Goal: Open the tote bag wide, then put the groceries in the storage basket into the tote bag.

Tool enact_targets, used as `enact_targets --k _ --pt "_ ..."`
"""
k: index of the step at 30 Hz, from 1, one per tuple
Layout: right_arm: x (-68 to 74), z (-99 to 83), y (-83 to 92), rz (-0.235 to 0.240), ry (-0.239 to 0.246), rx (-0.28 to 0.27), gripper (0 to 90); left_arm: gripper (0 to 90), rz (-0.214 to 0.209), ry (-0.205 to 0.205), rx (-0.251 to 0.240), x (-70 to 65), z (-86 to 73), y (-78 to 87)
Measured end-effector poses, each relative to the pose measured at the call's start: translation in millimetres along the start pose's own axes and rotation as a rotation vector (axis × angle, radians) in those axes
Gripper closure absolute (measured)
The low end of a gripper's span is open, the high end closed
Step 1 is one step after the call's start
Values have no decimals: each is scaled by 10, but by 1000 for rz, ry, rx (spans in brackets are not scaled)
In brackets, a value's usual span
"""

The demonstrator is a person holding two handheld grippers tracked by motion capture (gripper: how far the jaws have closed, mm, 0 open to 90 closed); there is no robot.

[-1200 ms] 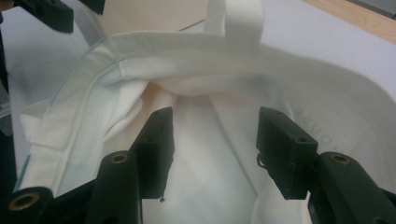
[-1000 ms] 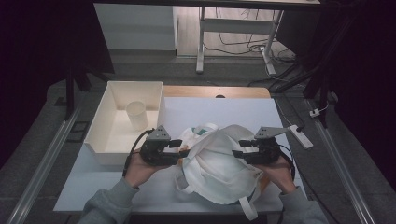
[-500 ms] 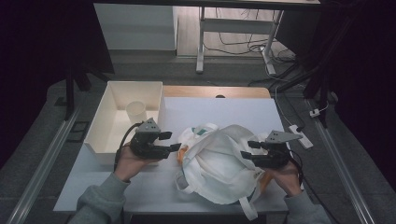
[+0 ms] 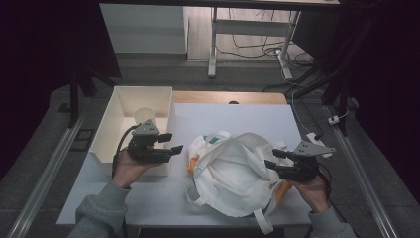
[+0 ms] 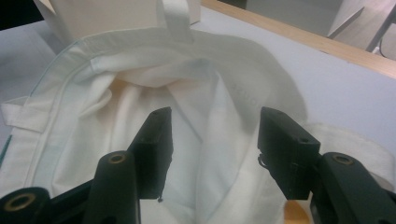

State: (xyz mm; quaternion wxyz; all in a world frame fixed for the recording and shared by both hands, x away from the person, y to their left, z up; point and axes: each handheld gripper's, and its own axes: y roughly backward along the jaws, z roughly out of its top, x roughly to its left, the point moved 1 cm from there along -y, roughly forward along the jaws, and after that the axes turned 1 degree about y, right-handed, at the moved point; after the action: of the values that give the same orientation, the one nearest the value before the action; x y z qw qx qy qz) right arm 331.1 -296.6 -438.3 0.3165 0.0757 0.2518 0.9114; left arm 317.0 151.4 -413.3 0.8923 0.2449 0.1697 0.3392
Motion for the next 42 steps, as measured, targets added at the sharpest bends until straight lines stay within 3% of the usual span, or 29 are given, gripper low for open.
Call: enact_targets --k 7,19,33,42 --pt "-39 -2 43 -17 -3 -12 457 366 30 -4 -7 62 24 108" --pt "-26 -22 -17 -13 9 11 456 316 130 40 -63 264 69 307" --pt "-28 -52 -57 -16 2 24 453 283 191 96 -53 515 111 267" --pt "-10 -64 -79 -13 5 33 452 271 268 134 -35 718 100 247"
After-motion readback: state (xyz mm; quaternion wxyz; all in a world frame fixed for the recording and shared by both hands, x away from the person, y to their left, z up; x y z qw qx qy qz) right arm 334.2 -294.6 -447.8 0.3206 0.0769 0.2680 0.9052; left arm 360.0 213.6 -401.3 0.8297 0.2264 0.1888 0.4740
